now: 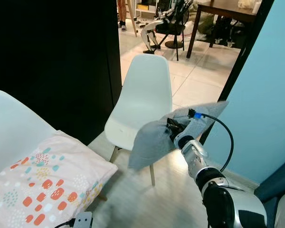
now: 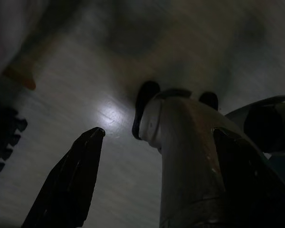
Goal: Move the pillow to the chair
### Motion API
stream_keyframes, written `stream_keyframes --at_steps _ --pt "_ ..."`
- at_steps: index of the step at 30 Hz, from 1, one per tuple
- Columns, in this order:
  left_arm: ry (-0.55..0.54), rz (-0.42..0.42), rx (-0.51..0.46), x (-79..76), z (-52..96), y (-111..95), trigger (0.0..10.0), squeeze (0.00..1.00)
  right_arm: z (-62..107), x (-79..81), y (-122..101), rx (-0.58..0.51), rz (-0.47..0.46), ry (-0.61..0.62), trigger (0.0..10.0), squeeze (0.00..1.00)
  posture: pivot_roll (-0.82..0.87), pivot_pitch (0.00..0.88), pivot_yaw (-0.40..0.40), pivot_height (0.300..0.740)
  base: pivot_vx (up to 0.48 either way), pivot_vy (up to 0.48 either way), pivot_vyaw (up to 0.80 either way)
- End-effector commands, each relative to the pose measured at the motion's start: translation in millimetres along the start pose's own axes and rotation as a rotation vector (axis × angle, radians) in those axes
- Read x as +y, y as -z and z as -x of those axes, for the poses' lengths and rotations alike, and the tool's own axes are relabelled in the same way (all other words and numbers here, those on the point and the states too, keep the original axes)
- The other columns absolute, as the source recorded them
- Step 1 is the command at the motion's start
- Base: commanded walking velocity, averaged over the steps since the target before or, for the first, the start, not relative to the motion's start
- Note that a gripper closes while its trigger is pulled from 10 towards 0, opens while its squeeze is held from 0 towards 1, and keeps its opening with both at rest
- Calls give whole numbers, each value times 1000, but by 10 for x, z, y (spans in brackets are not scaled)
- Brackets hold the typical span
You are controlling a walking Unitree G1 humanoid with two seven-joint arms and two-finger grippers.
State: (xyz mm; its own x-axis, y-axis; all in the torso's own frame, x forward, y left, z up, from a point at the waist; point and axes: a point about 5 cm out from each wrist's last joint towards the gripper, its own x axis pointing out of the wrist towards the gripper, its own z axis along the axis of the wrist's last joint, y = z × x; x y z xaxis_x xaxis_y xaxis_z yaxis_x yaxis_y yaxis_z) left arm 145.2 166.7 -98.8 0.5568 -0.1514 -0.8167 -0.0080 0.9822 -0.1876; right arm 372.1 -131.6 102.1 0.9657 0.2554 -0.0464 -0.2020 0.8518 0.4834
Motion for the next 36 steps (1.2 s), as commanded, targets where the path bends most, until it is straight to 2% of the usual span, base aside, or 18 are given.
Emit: stream_keyframes --at_steps 1,15,29,32,33,36 --pt "8 6 -10 -10 -11 -38 10000 0 -47 77 -140 -67 29 -57 10000 0 4 44 -19 713 341 0 0" --pt "29 -6 -19 -79 -38 -88 10000 0 -41 120 -78 -58 27 -85 10000 0 6 47 -19 713 442 0 0" --pt "53 -20 -35 -140 -55 -125 10000 0 -96 204 -182 -98 32 -113 10000 0 12 53 -22 713 377 0 0" --pt "60 4 -51 -168 -65 -155 10000 0 -100 215 -176 -87 58 -114 10000 0 13 55 -22 713 0 0 0" --pt "62 -27 -44 -168 -66 -153 10000 0 -101 223 -168 -84 59 -119 10000 0 14 57 -24 713 0 -428 0" --pt "64 -36 -36 -168 -65 -144 10000 0 -101 233 -158 -83 55 -123 10000 0 14 57 -24 713 0 -428 0"
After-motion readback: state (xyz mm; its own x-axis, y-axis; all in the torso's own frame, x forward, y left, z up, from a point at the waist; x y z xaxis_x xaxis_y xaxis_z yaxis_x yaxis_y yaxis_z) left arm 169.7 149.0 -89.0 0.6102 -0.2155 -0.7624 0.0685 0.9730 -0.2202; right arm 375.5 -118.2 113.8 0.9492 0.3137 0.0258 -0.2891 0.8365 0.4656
